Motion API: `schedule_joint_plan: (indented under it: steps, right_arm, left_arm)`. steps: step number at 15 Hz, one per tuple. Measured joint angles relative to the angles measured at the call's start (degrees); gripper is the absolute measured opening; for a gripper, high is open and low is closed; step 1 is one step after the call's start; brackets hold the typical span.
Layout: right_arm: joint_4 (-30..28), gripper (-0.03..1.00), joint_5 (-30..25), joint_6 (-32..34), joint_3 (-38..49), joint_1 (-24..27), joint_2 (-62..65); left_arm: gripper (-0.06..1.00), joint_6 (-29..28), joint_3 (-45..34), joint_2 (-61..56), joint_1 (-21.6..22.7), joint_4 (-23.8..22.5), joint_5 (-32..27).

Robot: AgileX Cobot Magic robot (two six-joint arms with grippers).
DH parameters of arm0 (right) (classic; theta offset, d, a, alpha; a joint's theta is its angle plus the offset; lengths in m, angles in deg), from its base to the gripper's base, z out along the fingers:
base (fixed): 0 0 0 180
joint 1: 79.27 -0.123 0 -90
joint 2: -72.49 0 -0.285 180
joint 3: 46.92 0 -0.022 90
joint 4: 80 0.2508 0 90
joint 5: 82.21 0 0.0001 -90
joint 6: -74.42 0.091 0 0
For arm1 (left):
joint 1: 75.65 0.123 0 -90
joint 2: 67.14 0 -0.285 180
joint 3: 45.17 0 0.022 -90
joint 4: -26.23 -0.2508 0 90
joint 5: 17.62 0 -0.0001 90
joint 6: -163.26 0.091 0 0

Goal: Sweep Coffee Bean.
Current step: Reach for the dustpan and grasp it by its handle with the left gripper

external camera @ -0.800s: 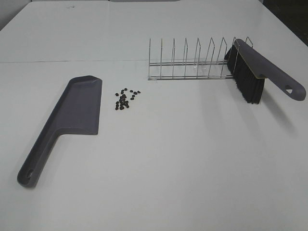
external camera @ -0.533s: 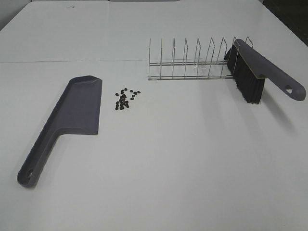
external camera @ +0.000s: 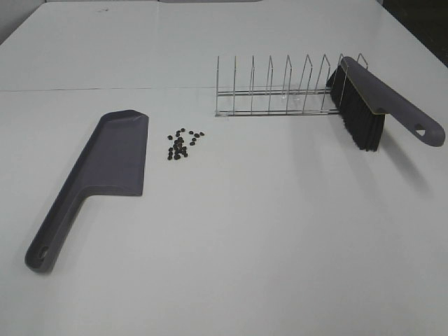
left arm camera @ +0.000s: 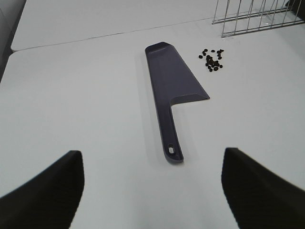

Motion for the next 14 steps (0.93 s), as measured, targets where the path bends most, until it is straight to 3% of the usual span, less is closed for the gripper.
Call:
schedule_joint_plan:
  steps: [14]
  right_arm:
    - [0.00,0.76,0.00,0.00,0.00,0.00,0.00]
  left_arm:
    - [0.73,0.00,0.00,0.00,0.00,0.00,0.00]
